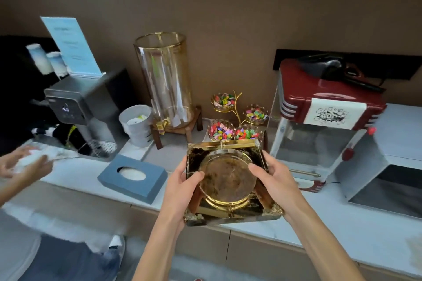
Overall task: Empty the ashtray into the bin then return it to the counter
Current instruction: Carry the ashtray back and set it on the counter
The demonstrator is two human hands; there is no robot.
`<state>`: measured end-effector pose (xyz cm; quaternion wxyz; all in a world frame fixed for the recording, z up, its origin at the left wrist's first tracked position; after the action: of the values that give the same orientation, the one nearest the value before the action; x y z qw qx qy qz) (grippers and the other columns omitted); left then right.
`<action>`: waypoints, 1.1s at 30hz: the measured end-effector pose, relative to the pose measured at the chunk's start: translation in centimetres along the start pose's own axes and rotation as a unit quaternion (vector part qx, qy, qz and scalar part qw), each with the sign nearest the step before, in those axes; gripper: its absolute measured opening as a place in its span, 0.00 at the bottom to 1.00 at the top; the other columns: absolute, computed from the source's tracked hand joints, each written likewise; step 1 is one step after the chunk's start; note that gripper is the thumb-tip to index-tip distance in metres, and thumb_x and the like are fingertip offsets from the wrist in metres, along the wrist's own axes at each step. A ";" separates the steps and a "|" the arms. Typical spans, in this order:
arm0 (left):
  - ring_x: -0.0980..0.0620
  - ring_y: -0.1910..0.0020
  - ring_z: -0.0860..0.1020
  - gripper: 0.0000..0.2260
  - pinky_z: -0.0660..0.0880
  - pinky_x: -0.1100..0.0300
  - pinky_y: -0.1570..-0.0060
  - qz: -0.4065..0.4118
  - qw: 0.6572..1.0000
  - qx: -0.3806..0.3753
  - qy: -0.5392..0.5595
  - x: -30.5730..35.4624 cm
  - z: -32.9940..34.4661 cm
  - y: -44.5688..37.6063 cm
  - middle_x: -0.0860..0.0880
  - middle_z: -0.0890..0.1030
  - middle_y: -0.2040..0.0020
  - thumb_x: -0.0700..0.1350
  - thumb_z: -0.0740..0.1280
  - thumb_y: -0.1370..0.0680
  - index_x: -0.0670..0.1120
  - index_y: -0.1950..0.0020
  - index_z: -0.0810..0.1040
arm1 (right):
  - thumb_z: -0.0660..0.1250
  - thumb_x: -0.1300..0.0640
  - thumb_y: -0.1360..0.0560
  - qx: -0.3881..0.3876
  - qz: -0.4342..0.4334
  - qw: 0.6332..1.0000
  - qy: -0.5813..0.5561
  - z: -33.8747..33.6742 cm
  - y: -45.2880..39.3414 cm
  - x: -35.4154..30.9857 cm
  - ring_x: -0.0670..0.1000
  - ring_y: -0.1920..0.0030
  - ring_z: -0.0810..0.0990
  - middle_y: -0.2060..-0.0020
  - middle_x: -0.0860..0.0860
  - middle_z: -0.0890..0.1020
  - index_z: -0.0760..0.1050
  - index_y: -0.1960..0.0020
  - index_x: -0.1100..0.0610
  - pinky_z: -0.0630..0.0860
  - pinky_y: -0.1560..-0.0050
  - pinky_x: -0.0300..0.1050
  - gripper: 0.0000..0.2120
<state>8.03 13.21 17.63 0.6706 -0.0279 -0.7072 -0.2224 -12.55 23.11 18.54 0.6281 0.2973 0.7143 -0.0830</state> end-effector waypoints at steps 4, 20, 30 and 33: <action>0.59 0.57 0.87 0.21 0.81 0.68 0.65 -0.010 0.998 -0.031 -0.051 -0.2 -2.2 -4.9 0.59 0.89 0.56 0.42 0.69 0.19 0.70 0.39 0.77 | 0.70 0.51 0.19 0.017 0.025 1.000 0.007 2.8 -3.1 -0.1 0.51 0.31 0.79 0.35 0.43 0.83 0.68 0.24 0.38 0.73 0.27 0.59 0.25; 0.47 0.58 0.88 0.28 0.85 0.56 0.55 -0.010 0.960 -0.141 -0.243 -4.3 -2.8 -16.9 0.46 0.89 0.54 0.44 0.71 0.20 0.59 0.22 0.68 | 0.70 0.52 0.19 0.043 0.109 0.987 0.111 5.9 -11.0 6.8 0.48 0.35 0.79 0.31 0.44 0.78 0.53 0.16 0.45 0.75 0.31 0.47 0.37; 0.59 0.65 0.79 0.14 0.74 0.77 0.70 0.010 0.908 -0.160 -0.388 -8.5 0.1 -21.3 0.53 0.81 0.59 0.43 0.69 0.19 0.46 0.34 0.75 | 0.70 0.50 0.22 -0.005 0.126 0.950 0.285 4.8 -16.6 10.3 0.49 0.55 0.85 0.54 0.55 0.86 0.67 0.27 0.53 0.84 0.53 0.51 0.26; 0.56 0.64 0.78 0.12 0.75 0.71 0.68 -0.009 0.897 -0.161 -0.412 -10.0 0.9 -22.8 0.54 0.79 0.60 0.44 0.69 0.19 0.45 0.36 0.74 | 0.71 0.50 0.22 -0.012 0.132 0.948 0.289 4.7 -17.7 11.2 0.50 0.58 0.85 0.57 0.56 0.86 0.69 0.29 0.55 0.83 0.56 0.50 0.24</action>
<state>0.45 -4.42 1.72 0.3032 -0.2181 -0.8749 -0.3082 -18.29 10.05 2.55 0.4034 0.3925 0.8207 0.0984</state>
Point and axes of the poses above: each hand's wrist, its own y-axis away from the middle knuckle, its own z-axis out of the palm, x = y × z, the point moved 4 cm from there along -y, towards the middle knuckle
